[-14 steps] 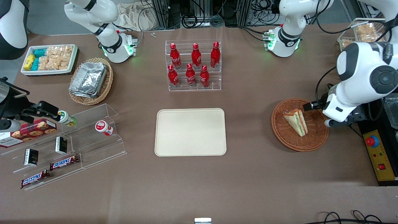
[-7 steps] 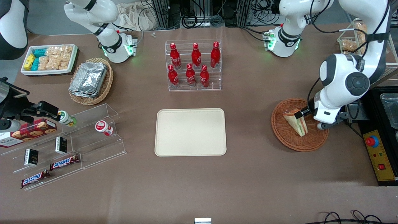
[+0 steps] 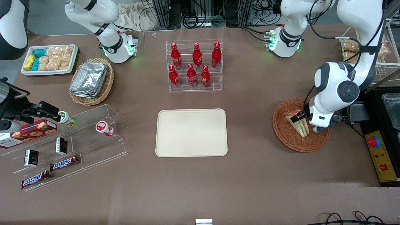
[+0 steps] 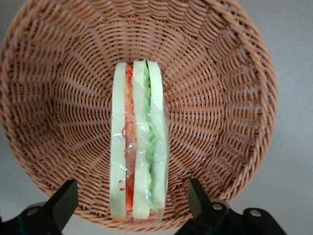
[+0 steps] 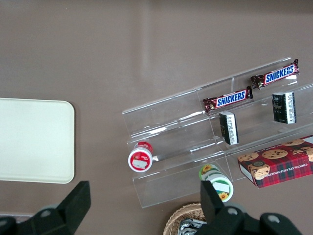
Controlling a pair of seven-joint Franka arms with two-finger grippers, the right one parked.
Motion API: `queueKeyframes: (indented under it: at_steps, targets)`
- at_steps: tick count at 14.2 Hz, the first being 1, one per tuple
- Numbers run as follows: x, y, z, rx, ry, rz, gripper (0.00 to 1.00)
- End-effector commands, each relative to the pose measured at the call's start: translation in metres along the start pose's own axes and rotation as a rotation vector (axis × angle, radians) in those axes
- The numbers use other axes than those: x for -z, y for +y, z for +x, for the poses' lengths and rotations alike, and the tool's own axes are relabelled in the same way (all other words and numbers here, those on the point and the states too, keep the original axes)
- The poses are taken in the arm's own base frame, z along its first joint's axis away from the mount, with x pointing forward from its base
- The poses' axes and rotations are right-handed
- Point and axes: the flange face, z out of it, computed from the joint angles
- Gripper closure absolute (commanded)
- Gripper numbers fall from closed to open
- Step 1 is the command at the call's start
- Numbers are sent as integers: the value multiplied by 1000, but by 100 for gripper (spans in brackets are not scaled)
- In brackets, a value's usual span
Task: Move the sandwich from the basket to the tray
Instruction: 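Close the left gripper on the upright wrapped sandwich, then lift the sandwich out of the basket and carry it toward the cream tray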
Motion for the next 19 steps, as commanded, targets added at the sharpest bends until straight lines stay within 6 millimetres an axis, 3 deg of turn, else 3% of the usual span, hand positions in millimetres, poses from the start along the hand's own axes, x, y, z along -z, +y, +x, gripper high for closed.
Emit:
queueKeyframes:
  at_steps: [1, 2, 3, 4, 6, 8, 10, 16, 19]
  targets:
    - [-10, -2, -5, 20, 0, -1, 0]
    - [-14, -3, -6, 17, 5, 0, 3]
    - [-16, -3, -7, 12, 6, 3, 16]
    - [-14, -2, -8, 15, 9, 3, 40]
    - [-8, 6, -12, 5, 21, 10, 100]
    - [2, 5, -15, -1, 10, 31, 100]
    - [34, 8, -19, -21, 15, 56, 100]
    - [185, 46, -23, -71, -61, 128, 100]
    - [246, 63, -39, -192, -109, 75, 100]
